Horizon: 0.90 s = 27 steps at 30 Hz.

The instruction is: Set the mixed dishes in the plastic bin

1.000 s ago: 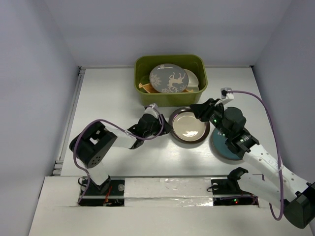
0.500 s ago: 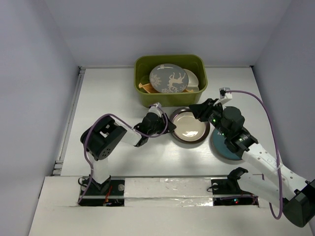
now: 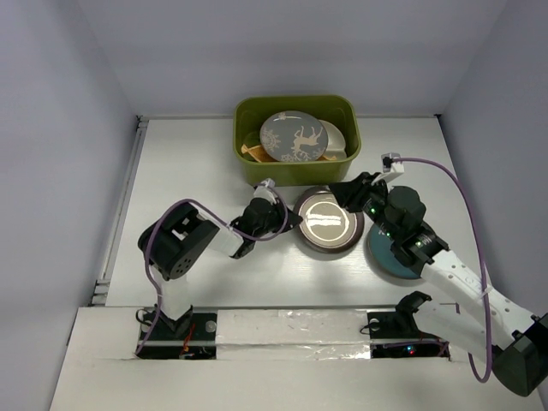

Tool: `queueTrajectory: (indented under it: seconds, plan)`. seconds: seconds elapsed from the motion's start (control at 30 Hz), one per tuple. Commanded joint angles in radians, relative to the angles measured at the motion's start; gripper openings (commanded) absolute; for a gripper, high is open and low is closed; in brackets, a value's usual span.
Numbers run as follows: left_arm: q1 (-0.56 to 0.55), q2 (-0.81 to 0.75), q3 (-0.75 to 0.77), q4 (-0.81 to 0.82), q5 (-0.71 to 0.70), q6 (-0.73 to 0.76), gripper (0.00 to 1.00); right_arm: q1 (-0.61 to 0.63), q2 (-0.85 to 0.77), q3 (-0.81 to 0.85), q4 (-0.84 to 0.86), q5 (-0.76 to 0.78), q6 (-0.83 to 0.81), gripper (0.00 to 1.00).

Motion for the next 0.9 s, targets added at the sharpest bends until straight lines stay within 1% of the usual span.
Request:
queueTrajectory:
  seconds: [0.0,0.07,0.1,0.17,0.2,0.33,0.43,0.5,0.67,0.8,0.87]
  plan:
    - [0.008,-0.108,-0.075,-0.019,-0.023,0.050,0.00,0.007,-0.029,-0.014,0.052,0.001,0.005,0.34]
    - [0.008,-0.160,-0.103,-0.018,-0.011,0.044,0.00,0.007,-0.039,-0.014,0.048,-0.001,0.005,0.34]
    - [0.008,-0.218,-0.129,-0.015,-0.005,0.040,0.00,0.007,-0.054,-0.013,0.043,0.001,0.005,0.34]
    - [0.008,-0.280,-0.149,-0.021,0.017,0.025,0.00,0.007,-0.078,0.001,0.002,-0.004,0.005,0.34]
    - [0.008,-0.342,-0.165,-0.026,0.023,0.022,0.00,0.007,-0.113,0.013,-0.020,-0.011,0.005,0.34]
    - [0.008,-0.488,-0.180,-0.093,0.022,0.008,0.00,0.007,-0.217,0.065,-0.084,-0.011,-0.006,0.35]
    - [0.008,-0.602,-0.171,-0.182,-0.014,-0.001,0.00,0.007,-0.254,0.095,-0.139,0.009,-0.018,0.35]
    - [0.017,-0.674,-0.160,-0.205,-0.014,-0.009,0.00,0.007,-0.260,0.104,-0.176,0.021,-0.023,0.35]
    - [0.028,-0.749,-0.110,-0.248,0.041,-0.021,0.00,0.007,-0.262,0.108,-0.195,0.019,-0.012,0.35]
    - [0.085,-0.791,-0.019,-0.268,0.064,-0.009,0.00,0.007,-0.297,0.125,-0.216,0.038,-0.021,0.35]
    - [0.134,-0.786,0.021,-0.250,0.084,0.001,0.00,0.007,-0.305,0.125,-0.222,0.039,-0.024,0.35]
